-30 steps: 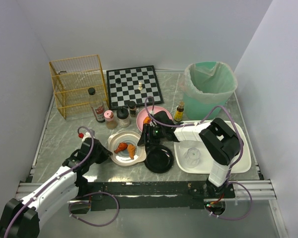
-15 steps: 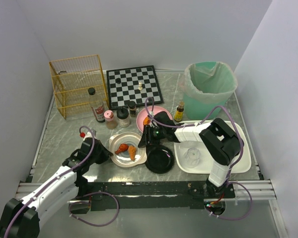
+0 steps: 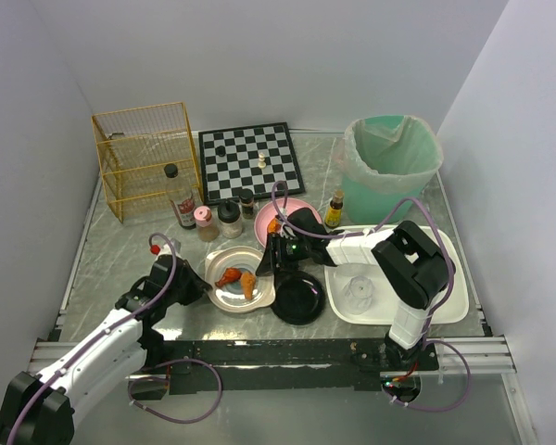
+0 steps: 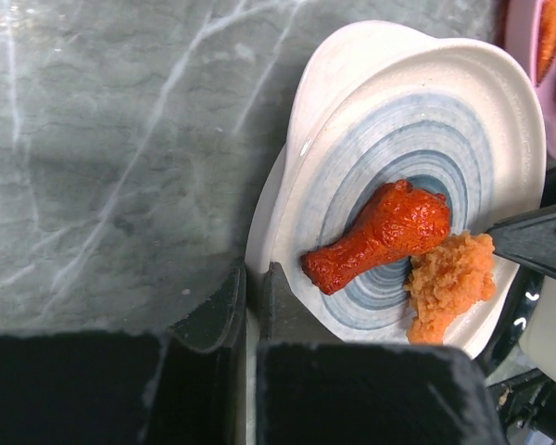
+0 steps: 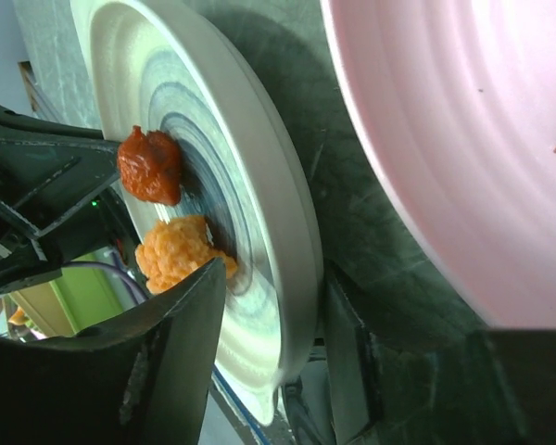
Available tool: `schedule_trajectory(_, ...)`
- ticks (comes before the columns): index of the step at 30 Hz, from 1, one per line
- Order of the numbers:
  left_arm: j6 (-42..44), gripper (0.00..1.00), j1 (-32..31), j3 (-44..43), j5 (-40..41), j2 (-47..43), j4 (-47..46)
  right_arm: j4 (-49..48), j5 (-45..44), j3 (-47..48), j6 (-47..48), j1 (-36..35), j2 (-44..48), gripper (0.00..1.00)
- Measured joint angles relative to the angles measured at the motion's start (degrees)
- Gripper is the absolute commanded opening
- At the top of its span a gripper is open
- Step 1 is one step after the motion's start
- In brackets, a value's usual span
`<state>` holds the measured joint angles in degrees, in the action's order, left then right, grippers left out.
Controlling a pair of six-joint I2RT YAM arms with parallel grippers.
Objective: Clear the kitchen counter
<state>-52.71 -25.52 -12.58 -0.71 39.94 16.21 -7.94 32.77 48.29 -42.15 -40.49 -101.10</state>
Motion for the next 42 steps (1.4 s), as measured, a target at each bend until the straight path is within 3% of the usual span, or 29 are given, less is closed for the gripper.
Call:
schedule_trajectory(5,0.5,0.01,0.0,-0.7,-1.2,0.0,-0.2,-0.6,0.8,0.0,-0.3,0.0,0.0,0.53)
schedule_trajectory(10,0.6,0.01,0.1,-0.7,-1.7,0.0,-0.4,-1.9,1.3,0.0,-0.6,0.0,0.0,0.35)
schedule_trajectory(16,0.8,0.01,0.6,-0.7,-1.4,0.6,0.1,-4.1,3.5,-0.8,-1.4,0.7,0.2,0.04)
schedule_trajectory(22,0.8,0.04,0.6,-1.4,-1.5,1.2,0.9,-4.7,4.2,-1.1,-1.5,0.8,0.8,0.0)
schedule_trajectory(25,1.0,0.21,0.6,-2.5,-1.4,1.2,1.7,-4.2,3.9,-1.1,-1.4,0.9,2.0,0.0)
schedule_trajectory(28,0.9,0.46,0.6,-4.4,-1.3,1.2,2.8,-3.9,4.0,-1.1,-1.5,1.1,3.5,0.0)
schedule_trajectory(31,0.9,0.62,0.5,-7.3,-1.4,0.6,3.9,-5.0,4.4,-1.1,-2.5,1.2,4.6,0.0)
schedule_trajectory(34,0.9,0.69,0.5,-10.0,-1.0,-1.0,5.2,-6.2,5.3,-1.1,-4.1,1.8,5.4,0.0)
schedule_trajectory(42,0.3,0.72,0.0,-16.2,-0.8,-4.4,9.2,-3.6,6.8,-1.0,-5.0,3.4,11.3,0.0)
